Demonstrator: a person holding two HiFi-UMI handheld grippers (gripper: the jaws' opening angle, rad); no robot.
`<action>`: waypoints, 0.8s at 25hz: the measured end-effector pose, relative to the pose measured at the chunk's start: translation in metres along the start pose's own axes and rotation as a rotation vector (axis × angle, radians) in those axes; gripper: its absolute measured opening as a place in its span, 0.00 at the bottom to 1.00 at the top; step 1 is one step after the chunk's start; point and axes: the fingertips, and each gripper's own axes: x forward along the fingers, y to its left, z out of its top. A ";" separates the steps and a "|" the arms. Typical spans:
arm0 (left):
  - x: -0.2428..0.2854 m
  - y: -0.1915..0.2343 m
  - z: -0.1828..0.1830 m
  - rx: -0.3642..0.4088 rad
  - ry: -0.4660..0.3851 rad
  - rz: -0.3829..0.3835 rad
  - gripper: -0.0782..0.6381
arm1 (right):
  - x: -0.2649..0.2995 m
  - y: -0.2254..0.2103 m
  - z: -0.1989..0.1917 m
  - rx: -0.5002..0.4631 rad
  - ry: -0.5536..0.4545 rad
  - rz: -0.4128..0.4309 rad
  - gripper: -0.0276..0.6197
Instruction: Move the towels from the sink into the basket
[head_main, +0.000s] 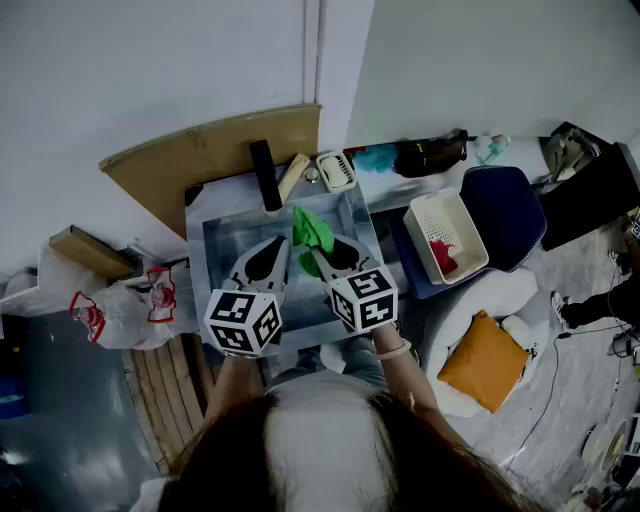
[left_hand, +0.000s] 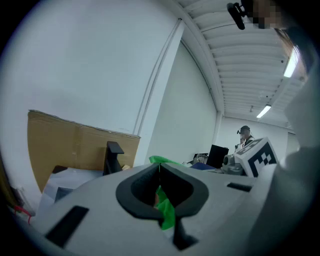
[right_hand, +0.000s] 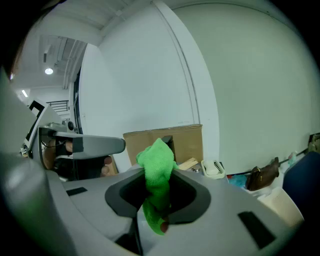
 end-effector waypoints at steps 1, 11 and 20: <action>0.004 -0.005 0.000 0.003 0.001 -0.002 0.12 | -0.003 -0.004 0.001 -0.001 -0.003 -0.001 0.22; 0.045 -0.052 0.004 0.025 0.010 -0.034 0.12 | -0.037 -0.054 0.009 0.012 -0.034 -0.018 0.22; 0.083 -0.104 0.005 0.019 0.008 -0.055 0.12 | -0.079 -0.111 0.008 0.024 -0.046 -0.032 0.22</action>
